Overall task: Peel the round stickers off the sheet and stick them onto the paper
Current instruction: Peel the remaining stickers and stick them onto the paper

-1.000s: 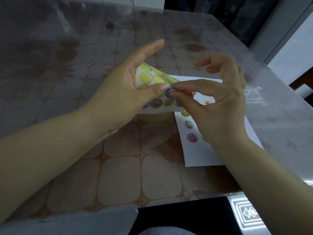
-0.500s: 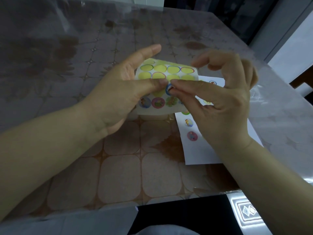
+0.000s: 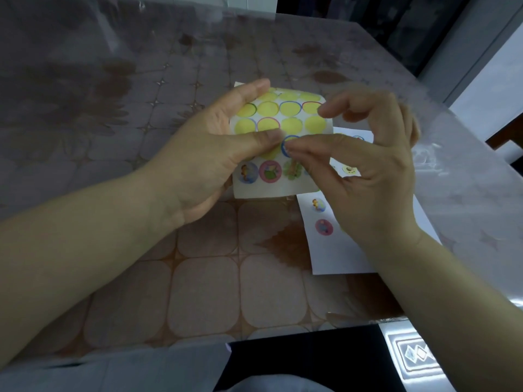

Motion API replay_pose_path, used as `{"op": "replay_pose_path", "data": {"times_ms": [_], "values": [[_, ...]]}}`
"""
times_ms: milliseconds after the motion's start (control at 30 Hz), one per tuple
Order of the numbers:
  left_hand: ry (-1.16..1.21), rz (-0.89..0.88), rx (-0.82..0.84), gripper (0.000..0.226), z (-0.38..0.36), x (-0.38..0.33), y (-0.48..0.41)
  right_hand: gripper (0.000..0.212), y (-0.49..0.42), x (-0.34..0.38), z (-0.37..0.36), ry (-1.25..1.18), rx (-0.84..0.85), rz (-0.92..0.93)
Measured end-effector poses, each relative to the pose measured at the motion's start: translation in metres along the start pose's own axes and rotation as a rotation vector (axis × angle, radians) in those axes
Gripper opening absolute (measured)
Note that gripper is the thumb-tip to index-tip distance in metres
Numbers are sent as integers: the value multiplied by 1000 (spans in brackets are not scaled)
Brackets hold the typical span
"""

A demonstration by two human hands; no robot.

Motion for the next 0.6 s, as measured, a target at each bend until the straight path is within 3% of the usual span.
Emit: {"op": "replay_pose_path", "data": {"times_ms": [133,233,367,467,533,600], "values": [[-95,-59,-12,67,2,0,0,3,1,-5,-3,-107,101,-125],[-116,-95,11,66,0,0,1,10,1,-11,-7,-245,232,-335],[-158,-87,19,67,2,2,0,16,0,-23,-5,-440,258,-661],[-179,-86,-1,64,5,3,-2,5,-2,-36,8,-402,422,-809],[-206,-95,-16,62,8,4,-3,12,4,-47,27,-305,564,-863],[-229,-106,-20,63,9,4,-4,12,11,-53,47,-197,599,-902]]}}
Point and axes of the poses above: each hand's wrist, its own y-axis away from the middle knuckle, its own z-axis out of the back of the hand, x = y × z, the point moved 4 cm from there along -y, towards the middle knuckle, and after that the axes turned 7 degrees about -x, right-handed, at the moved point
